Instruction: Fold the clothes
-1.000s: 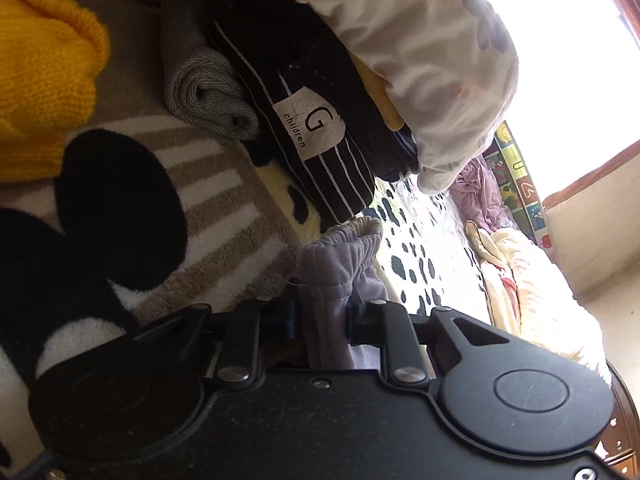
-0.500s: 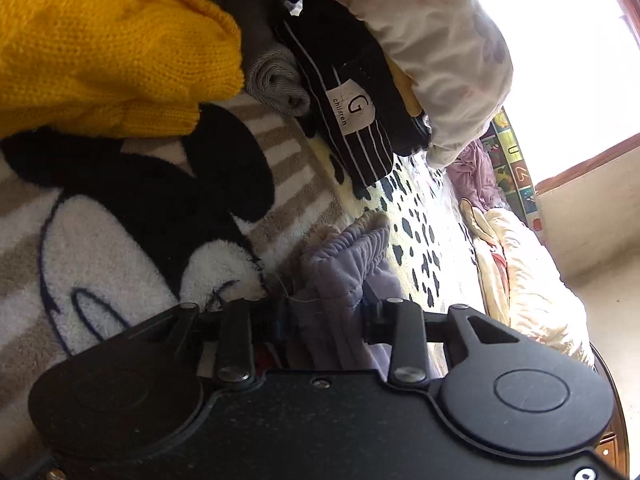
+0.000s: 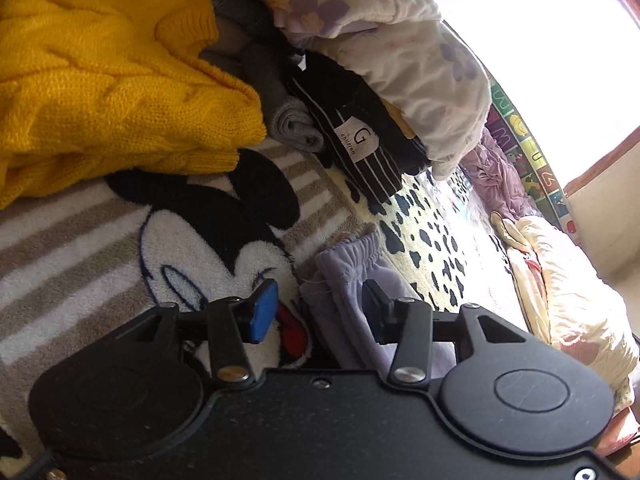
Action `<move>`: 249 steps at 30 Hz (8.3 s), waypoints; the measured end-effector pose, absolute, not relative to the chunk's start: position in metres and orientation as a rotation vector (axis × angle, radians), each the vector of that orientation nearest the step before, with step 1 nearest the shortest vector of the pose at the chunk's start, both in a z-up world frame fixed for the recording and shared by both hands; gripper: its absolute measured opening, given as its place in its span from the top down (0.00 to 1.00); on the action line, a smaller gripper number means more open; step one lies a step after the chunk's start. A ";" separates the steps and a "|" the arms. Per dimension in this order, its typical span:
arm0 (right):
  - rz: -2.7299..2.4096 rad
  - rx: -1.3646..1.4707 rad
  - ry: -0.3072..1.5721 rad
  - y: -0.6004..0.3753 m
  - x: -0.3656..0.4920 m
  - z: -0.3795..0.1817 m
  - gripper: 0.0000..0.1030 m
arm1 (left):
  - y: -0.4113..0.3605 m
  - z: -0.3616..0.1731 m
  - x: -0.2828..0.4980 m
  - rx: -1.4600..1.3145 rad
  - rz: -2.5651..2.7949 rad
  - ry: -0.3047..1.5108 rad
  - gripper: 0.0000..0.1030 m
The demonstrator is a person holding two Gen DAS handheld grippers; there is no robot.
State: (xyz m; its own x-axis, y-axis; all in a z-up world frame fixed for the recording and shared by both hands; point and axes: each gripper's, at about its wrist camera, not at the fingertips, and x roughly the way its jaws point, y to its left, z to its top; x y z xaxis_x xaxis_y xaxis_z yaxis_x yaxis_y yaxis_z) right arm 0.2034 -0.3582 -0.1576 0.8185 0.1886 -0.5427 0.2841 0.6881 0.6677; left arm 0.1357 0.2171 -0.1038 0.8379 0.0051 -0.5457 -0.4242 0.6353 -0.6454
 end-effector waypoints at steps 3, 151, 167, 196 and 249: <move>-0.123 0.708 0.578 -0.349 0.183 -0.138 0.53 | 0.182 -0.090 0.124 -0.799 0.150 0.560 0.57; 0.379 0.096 0.669 -0.120 0.120 -0.110 0.60 | 0.243 -0.149 0.136 -1.056 0.181 0.442 0.40; 0.376 0.328 0.667 -0.175 0.098 -0.148 0.59 | 0.260 -0.145 0.169 -1.179 0.116 0.717 0.40; 0.397 0.691 0.553 -0.235 0.075 -0.161 0.55 | -0.040 -0.018 0.162 0.045 -0.103 0.361 0.81; 0.261 0.528 0.702 -0.239 0.227 -0.150 0.34 | 0.055 -0.109 0.197 -0.263 -0.218 0.617 0.53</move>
State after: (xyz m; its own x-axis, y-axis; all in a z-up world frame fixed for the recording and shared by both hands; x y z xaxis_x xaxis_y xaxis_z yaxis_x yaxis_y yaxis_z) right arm 0.2266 -0.2393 -0.1501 0.7387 0.3989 -0.5432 -0.0537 0.8383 0.5426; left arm 0.1969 0.0546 -0.1089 0.7948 -0.2782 -0.5394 0.1228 0.9441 -0.3060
